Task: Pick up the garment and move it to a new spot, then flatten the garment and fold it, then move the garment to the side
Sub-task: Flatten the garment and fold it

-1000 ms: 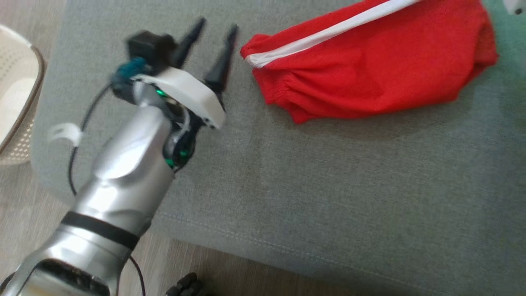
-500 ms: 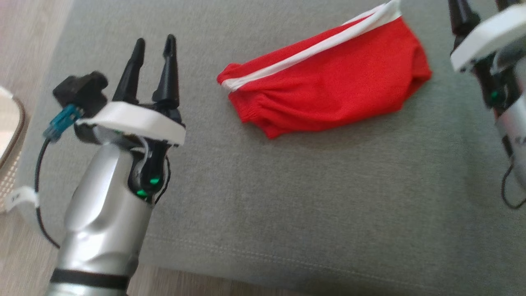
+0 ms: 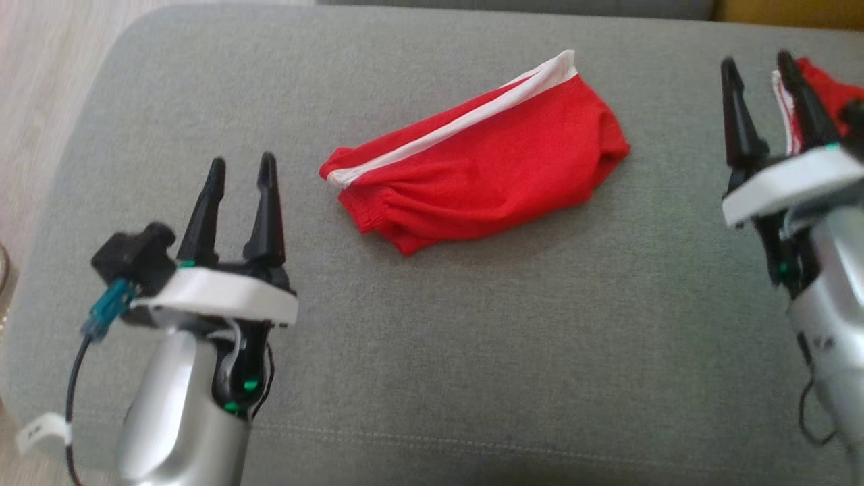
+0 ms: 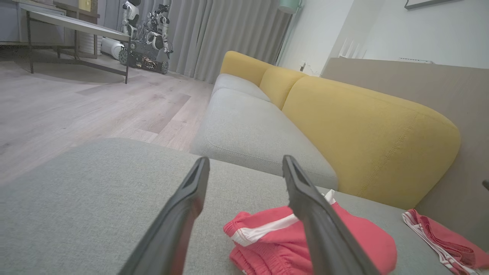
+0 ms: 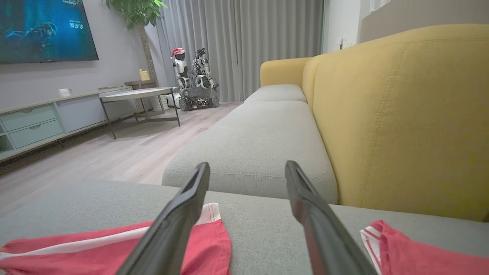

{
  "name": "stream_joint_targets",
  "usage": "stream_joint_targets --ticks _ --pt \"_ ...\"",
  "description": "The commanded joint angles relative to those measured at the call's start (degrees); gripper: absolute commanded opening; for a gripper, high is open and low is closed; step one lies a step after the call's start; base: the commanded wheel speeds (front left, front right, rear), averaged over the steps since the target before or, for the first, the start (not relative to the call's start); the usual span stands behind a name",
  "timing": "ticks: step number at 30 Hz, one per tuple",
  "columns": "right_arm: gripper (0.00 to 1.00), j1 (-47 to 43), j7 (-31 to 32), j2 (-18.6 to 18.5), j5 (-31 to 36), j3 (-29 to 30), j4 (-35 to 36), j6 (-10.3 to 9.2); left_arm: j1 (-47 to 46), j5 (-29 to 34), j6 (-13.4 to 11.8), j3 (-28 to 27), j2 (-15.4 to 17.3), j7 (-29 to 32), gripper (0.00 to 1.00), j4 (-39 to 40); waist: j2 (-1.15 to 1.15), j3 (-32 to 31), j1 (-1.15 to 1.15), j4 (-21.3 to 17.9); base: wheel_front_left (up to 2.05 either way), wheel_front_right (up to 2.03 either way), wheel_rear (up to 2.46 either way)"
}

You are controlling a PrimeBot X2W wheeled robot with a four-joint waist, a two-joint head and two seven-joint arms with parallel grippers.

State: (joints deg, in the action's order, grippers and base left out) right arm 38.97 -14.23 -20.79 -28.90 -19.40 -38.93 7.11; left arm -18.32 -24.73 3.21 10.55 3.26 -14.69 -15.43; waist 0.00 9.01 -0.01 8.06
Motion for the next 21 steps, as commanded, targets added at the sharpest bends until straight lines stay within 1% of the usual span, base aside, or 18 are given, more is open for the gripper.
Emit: stream_joint_targets --ticks 1,4,7,12,15,21 --pt "1.00 -1.2 -0.7 0.7 1.5 0.5 2.6 0.37 -0.9 0.6 0.3 -2.6 0.7 -0.3 1.00 2.5 0.00 -0.6 0.01 -0.5 0.00 0.00 0.00" --pt "1.00 -6.9 -0.7 2.8 6.4 5.5 8.2 0.37 1.7 1.8 0.9 -4.1 0.1 -0.3 1.00 4.1 0.00 -1.1 0.01 -1.0 0.00 0.00 0.00" --pt "1.00 -12.5 -0.7 5.9 10.8 10.1 13.6 0.37 4.3 2.9 1.3 -5.0 -0.2 -0.3 1.00 5.1 0.00 -1.6 0.01 -1.7 0.00 0.00 0.00" --pt "1.00 -19.8 -0.8 10.7 17.2 14.7 20.9 0.37 7.6 3.1 1.5 -4.2 -0.4 -0.3 1.00 6.2 0.00 -1.9 0.01 -2.5 0.00 0.00 0.00" --pt "1.00 -22.6 -0.8 13.0 19.2 16.7 22.7 0.37 8.9 3.4 1.1 -3.4 -0.4 -0.3 1.00 6.9 0.00 -2.0 0.01 -2.8 0.00 0.00 0.00" --pt "1.00 -25.4 -0.7 15.3 21.4 19.2 23.7 0.37 9.8 2.8 0.8 -2.0 -0.4 -0.3 1.00 7.4 0.00 -1.7 0.01 -2.6 0.00 0.00 0.00"
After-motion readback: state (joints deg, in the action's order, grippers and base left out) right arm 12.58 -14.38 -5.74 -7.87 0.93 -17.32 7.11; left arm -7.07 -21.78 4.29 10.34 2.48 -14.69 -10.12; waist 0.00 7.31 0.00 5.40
